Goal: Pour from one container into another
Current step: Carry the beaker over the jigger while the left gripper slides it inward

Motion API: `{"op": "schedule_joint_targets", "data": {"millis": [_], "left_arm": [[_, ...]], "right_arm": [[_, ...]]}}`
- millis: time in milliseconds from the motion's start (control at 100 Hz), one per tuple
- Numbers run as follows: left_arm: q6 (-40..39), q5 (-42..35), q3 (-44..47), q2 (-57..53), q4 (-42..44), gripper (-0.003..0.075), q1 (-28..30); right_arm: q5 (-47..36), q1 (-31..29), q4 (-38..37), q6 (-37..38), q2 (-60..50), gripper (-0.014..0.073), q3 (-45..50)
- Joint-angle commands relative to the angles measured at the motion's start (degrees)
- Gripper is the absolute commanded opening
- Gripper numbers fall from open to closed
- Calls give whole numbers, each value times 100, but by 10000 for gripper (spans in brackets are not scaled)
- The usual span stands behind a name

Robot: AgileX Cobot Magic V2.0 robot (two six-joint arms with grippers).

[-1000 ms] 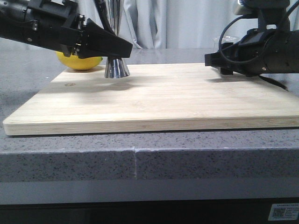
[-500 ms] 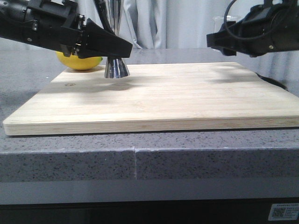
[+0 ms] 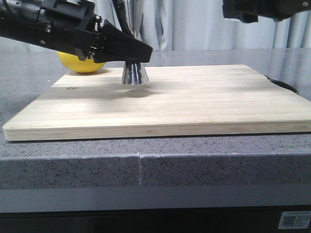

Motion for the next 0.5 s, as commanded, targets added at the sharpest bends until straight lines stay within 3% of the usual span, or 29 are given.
{"op": "schedule_joint_targets", "data": {"millis": [0,490], "left_arm": [[-3,524,-164,-341,-385,-11,-56],[-3,573,-164,-341,-385,-11,-306]], "right_arm": [[-177,72,-182,3,-473,318,-176],[478,693,-889,3,-1134,318,-176]]}}
